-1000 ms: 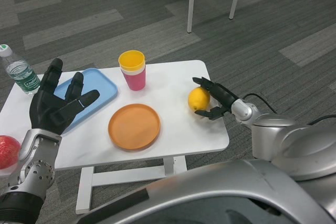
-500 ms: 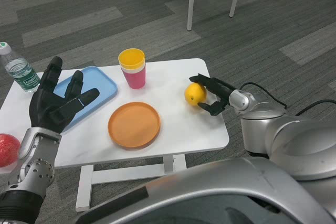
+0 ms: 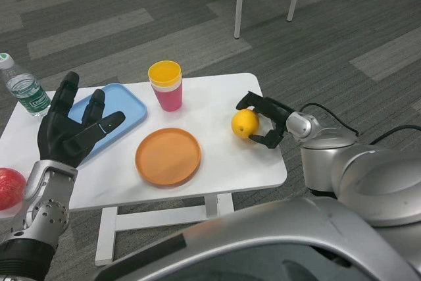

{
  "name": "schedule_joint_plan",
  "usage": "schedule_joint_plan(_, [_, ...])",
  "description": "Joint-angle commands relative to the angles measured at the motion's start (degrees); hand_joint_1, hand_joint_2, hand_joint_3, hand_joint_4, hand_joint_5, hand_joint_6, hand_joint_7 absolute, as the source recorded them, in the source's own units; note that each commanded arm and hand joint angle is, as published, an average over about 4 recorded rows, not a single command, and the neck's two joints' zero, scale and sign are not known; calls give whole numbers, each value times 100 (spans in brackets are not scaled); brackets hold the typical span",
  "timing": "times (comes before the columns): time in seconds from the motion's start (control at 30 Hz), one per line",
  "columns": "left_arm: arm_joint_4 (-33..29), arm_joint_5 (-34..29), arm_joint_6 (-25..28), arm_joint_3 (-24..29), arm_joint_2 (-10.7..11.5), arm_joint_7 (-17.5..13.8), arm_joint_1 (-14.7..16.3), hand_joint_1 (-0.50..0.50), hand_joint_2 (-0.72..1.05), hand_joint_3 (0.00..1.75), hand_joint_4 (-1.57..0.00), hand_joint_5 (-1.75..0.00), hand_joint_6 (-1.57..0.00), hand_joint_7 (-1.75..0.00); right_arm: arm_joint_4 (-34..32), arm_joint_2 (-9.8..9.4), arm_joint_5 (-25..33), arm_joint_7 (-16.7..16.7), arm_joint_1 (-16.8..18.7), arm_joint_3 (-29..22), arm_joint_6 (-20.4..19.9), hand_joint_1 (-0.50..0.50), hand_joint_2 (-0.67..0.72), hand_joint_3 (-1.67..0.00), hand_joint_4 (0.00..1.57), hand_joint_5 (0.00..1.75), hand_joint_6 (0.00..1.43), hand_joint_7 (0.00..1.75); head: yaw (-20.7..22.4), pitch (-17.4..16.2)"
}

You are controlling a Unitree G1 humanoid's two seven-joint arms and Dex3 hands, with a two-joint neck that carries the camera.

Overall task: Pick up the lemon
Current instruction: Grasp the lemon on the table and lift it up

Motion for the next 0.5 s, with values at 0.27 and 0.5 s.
schedule_joint_plan(0.27, [75,-23,-96,14,19,-29,26,50,96,9,0,0,0,-7,-635,-65,8,-37,341,-1095,-106,-46,-35,-159,0,87,21,133,63,119])
schedule_joint_plan(0.5, [101,-27,-104,23,-3,-29,17,50,96,9,0,0,0,-7,-1053,-105,8,-116,473,-1469,-145,-46,-35,-159,0,87,25,133,104,291])
